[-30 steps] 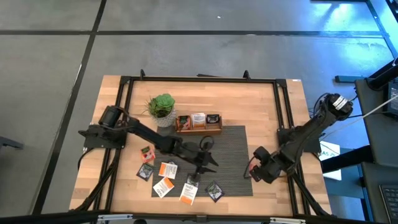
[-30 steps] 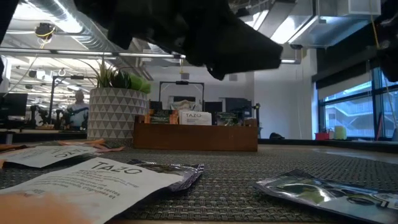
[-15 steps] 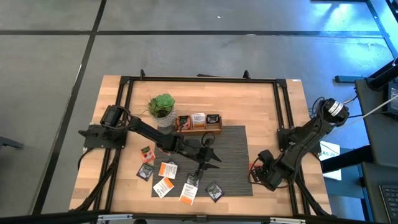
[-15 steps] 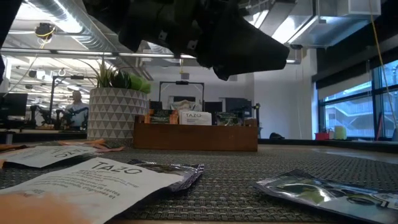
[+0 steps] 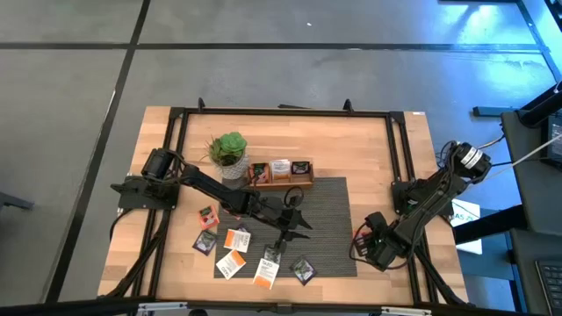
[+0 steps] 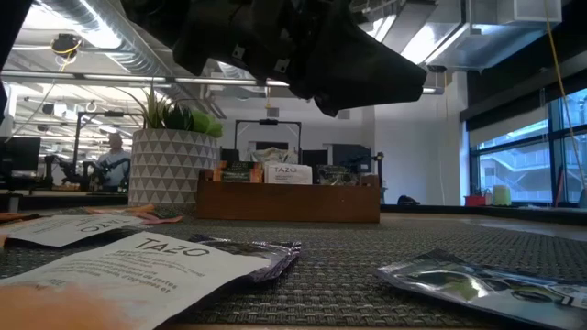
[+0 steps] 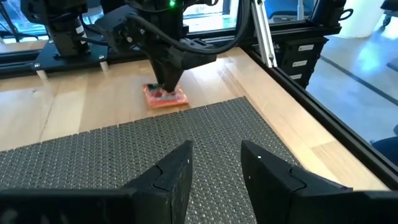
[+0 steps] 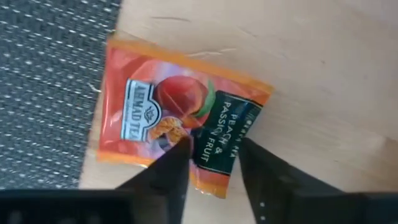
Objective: Pick & Place Tea
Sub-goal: Put the right orange tea bag into the left slot of the wooden organizer
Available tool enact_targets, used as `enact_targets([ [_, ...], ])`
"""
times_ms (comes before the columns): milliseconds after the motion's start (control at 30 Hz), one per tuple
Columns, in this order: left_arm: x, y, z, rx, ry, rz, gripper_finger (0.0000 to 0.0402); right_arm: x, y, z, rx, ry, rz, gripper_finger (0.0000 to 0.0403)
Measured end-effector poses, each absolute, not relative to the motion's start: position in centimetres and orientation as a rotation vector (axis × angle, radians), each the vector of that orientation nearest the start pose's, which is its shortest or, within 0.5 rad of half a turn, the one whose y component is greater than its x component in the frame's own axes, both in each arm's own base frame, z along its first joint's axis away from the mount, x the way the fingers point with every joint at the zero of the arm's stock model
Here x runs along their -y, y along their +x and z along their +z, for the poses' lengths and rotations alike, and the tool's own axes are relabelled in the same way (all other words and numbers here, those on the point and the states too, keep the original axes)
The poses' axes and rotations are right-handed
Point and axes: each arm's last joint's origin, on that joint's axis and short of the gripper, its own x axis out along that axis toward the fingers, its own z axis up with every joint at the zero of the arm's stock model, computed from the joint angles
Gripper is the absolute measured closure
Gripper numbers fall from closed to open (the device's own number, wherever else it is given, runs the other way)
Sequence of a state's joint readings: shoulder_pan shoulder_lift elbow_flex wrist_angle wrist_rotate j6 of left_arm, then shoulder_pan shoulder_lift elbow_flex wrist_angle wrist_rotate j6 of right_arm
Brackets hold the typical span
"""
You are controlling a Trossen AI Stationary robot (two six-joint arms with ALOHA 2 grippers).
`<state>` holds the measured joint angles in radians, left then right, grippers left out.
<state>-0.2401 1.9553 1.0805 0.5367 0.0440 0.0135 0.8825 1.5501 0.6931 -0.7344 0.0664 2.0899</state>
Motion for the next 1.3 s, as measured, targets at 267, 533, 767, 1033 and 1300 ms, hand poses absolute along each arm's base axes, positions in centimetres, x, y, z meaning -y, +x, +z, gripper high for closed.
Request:
enact_targets([
  [267,9.9,40.1,16.5,-0.354,0.049,-0.283,0.0270,-16.8,14.0,12.8,-1.327,0.849,-0.943,0.0364],
  [533,9.8,39.6,17.0,-0.400,0.013,-0.275,0.0267,-17.1,14.6,14.7,-1.290,0.670,-0.894,0.0397],
  [767,8.8,38.5,18.6,-0.494,-0.131,-0.255,0.0270,-17.4,17.0,16.4,-1.081,0.349,-0.626,0.0395],
  [1033,6.8,36.1,18.6,-0.389,-0.357,-0.119,0.0265,-16.6,20.6,17.4,-0.896,-0.021,-0.448,0.0395],
  [1300,5.7,33.9,16.7,-0.255,-0.634,0.077,0.0258,-15.8,23.5,18.1,-0.807,-0.314,-0.313,0.0398],
])
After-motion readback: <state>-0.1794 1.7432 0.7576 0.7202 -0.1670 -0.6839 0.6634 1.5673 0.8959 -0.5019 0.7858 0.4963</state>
